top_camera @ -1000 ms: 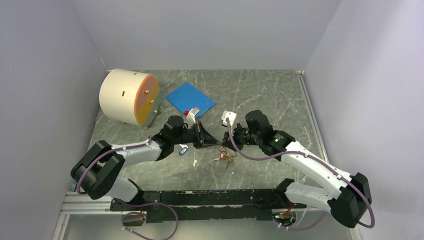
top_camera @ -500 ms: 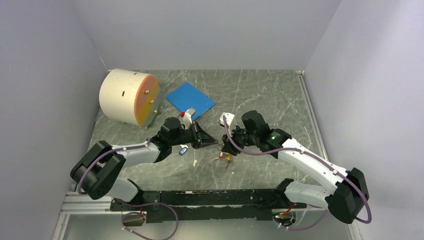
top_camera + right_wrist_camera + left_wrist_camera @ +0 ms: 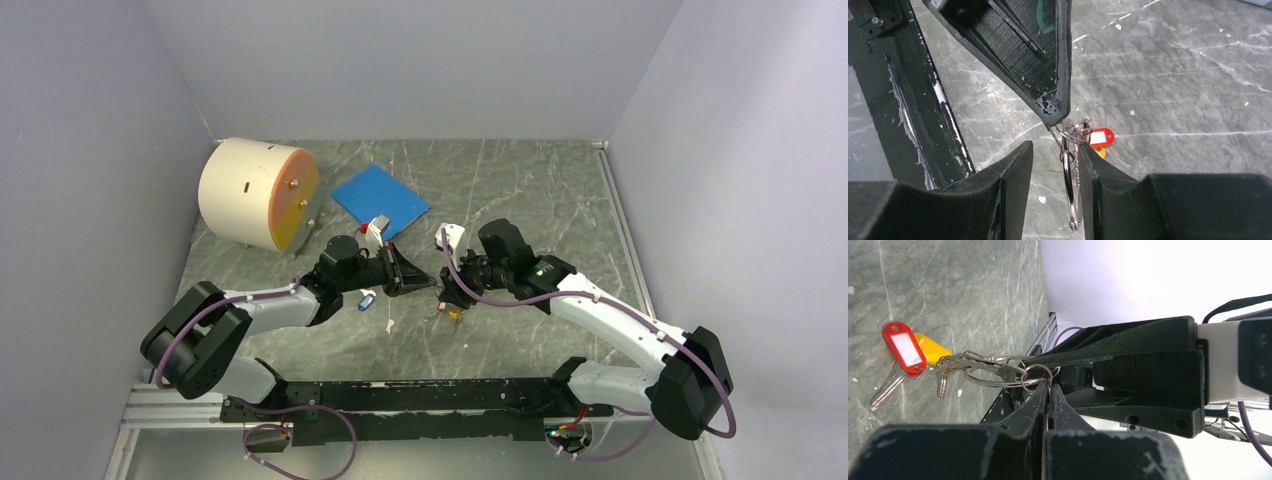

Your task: Remove the keys from the keyring

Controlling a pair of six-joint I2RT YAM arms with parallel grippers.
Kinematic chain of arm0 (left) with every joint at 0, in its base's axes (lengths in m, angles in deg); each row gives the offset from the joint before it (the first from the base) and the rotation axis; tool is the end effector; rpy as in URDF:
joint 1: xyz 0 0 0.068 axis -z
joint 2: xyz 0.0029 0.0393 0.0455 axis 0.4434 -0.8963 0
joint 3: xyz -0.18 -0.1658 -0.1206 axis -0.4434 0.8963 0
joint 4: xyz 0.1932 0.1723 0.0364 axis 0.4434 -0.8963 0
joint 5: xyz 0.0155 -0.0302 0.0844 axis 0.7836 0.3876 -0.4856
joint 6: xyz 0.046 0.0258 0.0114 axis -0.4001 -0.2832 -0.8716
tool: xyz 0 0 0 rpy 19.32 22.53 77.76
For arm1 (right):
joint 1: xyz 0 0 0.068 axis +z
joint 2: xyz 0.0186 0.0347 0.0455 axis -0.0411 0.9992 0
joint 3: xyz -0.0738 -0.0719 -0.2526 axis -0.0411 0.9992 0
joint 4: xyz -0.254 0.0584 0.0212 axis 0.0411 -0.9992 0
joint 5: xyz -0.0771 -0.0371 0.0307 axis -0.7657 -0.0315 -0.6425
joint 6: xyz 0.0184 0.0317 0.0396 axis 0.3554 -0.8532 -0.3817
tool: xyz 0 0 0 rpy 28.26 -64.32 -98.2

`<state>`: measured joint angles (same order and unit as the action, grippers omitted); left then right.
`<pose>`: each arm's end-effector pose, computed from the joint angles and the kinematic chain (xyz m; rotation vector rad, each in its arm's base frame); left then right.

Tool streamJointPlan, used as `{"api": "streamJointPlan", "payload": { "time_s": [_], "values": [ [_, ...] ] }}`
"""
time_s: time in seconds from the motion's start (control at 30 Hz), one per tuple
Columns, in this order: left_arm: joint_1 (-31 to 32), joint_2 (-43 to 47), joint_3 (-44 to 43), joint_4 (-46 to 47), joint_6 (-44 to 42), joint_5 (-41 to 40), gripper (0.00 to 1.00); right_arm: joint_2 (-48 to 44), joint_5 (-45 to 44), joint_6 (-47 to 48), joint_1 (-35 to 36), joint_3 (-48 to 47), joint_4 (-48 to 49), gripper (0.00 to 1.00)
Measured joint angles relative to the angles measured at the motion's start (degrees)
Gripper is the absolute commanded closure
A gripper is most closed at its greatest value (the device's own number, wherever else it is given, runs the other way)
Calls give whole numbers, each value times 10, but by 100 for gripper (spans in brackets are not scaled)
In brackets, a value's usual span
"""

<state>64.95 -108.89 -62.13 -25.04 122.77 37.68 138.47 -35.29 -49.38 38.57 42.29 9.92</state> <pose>0.2076 -0.1910 0.1984 -0.1906 2.1874 -1.8280 0.1726 0.1695 0.2593 -1.1951 1.9956 0.7778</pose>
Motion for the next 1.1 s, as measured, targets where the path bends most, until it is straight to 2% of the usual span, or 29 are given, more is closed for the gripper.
{"api": "streamJointPlan", "payload": {
  "time_s": [0.17, 0.43, 1.1],
  "values": [
    [0, 0, 0, 0, 0, 0, 97, -6, 9, 0, 0, 0, 25, 60],
    [-1, 0, 0, 0, 0, 0, 97, -13, 15, 1, 0, 2, 41, 69],
    [-1, 2, 12, 12, 11, -2, 97, -13, 7, 9, 0, 8, 40, 69]
  ]
}}
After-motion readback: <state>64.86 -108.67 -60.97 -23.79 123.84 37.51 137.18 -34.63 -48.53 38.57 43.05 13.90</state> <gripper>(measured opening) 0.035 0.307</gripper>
